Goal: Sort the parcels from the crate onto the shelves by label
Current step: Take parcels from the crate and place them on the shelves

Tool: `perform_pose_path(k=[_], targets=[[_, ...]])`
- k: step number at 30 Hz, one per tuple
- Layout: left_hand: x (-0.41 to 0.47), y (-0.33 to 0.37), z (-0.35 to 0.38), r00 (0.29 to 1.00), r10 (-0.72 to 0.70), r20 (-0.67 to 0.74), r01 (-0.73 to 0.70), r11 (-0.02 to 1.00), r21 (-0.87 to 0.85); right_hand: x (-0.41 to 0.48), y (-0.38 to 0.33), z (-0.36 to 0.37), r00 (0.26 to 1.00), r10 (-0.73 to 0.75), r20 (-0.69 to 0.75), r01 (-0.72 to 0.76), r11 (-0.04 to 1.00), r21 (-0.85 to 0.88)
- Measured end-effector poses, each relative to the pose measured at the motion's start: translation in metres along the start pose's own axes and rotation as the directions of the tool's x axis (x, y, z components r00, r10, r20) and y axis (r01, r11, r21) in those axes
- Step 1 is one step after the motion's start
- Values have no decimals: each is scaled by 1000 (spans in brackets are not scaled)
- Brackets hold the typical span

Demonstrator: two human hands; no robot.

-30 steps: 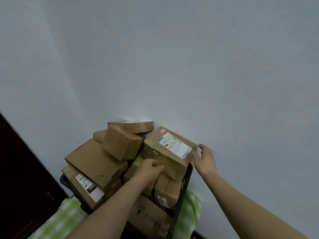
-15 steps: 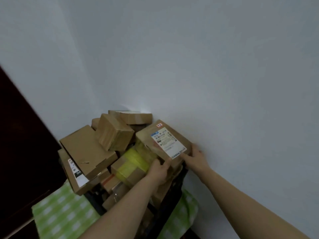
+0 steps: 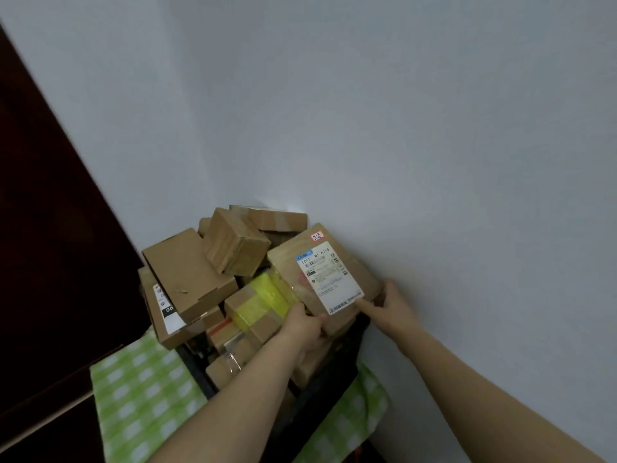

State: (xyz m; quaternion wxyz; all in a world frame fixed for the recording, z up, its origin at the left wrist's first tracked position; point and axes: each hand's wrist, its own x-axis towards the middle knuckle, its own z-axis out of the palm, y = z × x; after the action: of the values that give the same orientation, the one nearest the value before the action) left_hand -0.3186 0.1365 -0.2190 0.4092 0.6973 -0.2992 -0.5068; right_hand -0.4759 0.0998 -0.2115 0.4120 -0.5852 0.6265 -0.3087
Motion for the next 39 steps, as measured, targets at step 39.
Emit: perform_pose_path(k=[39], targets=[[-453,-129,-490,774,133,-619,-366,892,-266,-415,-235,329,532,-507,679,134,842,523]])
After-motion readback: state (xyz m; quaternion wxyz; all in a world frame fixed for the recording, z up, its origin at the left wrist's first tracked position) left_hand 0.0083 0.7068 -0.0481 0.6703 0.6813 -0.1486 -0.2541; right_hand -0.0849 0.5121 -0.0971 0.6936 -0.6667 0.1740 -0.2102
